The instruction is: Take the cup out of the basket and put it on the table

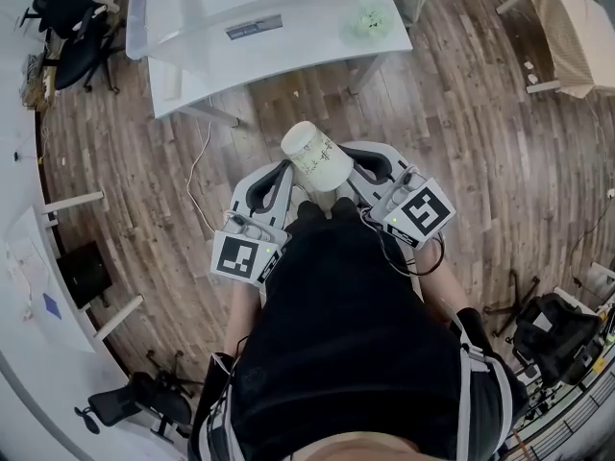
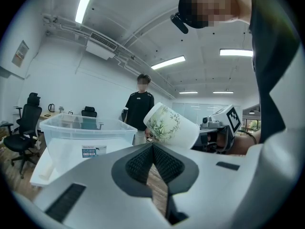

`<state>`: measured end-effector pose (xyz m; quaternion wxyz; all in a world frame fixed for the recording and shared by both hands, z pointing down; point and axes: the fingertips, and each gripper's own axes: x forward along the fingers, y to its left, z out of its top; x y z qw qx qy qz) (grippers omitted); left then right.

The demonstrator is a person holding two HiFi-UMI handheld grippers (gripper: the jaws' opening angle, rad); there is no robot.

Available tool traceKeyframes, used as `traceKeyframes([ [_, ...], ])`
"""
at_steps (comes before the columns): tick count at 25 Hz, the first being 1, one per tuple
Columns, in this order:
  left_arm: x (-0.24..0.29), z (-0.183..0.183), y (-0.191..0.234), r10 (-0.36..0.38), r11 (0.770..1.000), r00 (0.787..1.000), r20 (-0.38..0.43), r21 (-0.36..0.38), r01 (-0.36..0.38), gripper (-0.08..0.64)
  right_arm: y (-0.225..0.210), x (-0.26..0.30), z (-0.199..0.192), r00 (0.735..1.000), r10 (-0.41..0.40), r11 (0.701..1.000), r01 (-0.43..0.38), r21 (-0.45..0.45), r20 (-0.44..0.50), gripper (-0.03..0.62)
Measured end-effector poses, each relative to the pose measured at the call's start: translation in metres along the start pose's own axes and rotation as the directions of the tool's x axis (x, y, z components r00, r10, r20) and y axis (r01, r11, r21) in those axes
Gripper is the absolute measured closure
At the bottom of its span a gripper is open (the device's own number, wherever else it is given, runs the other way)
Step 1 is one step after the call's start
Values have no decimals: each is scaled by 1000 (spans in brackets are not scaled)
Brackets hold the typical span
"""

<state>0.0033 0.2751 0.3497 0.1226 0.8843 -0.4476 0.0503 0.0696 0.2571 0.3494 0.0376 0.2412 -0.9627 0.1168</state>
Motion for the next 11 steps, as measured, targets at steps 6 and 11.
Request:
traceKeyframes([
  [6,-4,-1,18,-1,1000,1000,6,-2,1,543,2,17,-4,1000,1,1000,-1,9,-13,568],
  [11,-8,-3,19,1,1000,1000,4,-5,-1,542,6,17,-5,1000,-1,1000,1,8,-18,568],
])
